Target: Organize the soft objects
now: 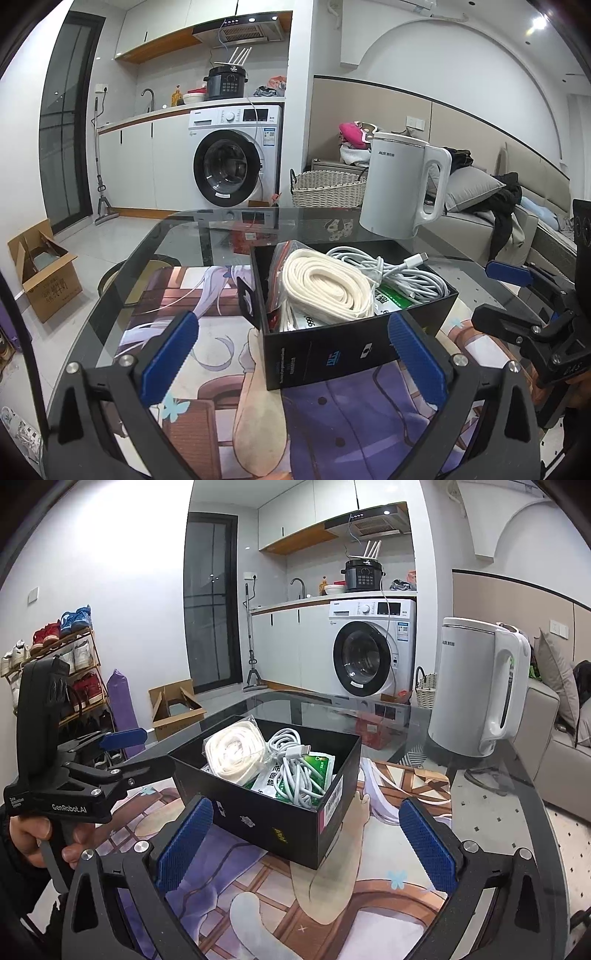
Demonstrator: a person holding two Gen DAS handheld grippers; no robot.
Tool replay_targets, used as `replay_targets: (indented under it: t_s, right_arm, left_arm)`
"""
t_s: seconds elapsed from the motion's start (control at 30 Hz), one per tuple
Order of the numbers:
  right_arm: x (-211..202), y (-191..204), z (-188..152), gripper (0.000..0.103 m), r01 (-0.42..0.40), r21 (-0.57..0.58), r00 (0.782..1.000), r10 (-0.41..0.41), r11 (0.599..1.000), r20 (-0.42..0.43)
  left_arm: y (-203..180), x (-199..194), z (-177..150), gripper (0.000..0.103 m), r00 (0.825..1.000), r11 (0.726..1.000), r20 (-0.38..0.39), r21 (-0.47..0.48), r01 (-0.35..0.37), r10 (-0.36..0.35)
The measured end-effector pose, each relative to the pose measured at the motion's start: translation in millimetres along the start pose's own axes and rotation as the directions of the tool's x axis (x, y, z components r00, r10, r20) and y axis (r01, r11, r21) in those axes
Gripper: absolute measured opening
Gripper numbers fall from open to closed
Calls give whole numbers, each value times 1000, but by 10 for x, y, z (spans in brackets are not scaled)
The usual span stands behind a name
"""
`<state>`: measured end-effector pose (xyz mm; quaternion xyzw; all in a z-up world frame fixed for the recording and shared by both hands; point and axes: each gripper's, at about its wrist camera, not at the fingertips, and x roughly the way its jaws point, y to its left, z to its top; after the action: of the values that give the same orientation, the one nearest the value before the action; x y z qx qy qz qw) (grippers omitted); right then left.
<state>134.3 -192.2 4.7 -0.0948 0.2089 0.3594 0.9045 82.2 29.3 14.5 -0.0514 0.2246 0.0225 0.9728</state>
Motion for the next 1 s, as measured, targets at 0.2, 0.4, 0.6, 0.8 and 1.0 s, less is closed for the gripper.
replay_targets:
  t_s: [0.2,0.4,0.6,0.8,1.0]
  right_arm:
    - [11,7,-5,102,2,-5,1000,-2,1000,6]
    - [-7,-14,-10,102,-3,-1,1000,3,1000,13]
    - [-19,-29,-12,102,-2,5,1000,2,1000,20]
    - [-40,-8,-9,103,-1,-1,1000,1,1000,25]
    - [-44,5,-6,103,0,-7,1000,0,1000,22]
  left_arm:
    - [-7,25,-6,103,1000,1000,0,-13,2,-2]
    - [-63,50,1,103,1000,1000,-2,5,3,-3]
    - [-59,45,-1,103,1000,1000,-2,3,-4,4]
    - [-58,47,-14,103,1000,1000,1,-5,-8,8]
    - [-79,57,-22,103,1000,1000,7,4,-14,14]
